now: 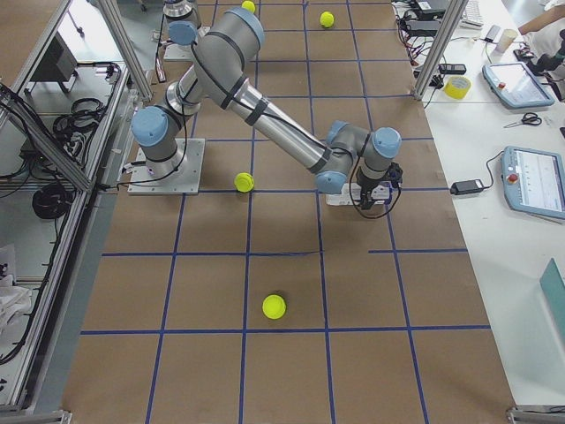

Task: Lift up tennis ball bucket
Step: 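Close the right gripper on the can's blue-rimmed top, then carry the can with the right gripper toward the table center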

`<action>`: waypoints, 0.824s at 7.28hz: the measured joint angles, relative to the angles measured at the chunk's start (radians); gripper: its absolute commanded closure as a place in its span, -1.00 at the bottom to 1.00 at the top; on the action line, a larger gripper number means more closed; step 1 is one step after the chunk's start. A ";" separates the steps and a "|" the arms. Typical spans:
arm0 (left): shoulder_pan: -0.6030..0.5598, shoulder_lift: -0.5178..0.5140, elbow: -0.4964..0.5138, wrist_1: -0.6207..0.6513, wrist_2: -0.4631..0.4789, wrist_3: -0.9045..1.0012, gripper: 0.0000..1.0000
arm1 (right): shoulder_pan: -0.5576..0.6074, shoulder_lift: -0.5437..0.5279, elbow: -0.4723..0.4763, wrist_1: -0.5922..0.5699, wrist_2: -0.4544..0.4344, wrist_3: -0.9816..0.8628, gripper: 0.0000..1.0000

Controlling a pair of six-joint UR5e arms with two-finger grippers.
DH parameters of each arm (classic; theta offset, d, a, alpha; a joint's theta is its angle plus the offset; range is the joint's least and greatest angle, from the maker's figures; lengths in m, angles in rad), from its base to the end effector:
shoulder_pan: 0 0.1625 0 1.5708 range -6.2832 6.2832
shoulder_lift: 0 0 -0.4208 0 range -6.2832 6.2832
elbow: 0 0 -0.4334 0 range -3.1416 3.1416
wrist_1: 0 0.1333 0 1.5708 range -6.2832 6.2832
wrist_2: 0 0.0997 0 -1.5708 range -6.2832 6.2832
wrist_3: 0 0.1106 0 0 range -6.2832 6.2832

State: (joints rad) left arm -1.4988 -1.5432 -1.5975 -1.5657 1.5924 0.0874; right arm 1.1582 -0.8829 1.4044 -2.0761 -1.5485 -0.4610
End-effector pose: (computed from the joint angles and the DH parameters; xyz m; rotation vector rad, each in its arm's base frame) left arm -0.0930 -0.5302 0.4736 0.0239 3.1195 -0.0066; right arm -0.1727 -0.7331 0.1595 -0.0751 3.1136 0.0082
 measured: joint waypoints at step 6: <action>0.033 0.003 0.008 0.005 -0.002 0.005 -1.00 | 0.131 -0.096 0.011 0.024 0.055 -0.421 -0.42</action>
State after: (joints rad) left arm -1.4657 -1.5403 -1.5897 -1.5606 1.5900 0.0928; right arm 1.2888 -0.9792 1.4157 -2.0526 -1.4936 -0.8823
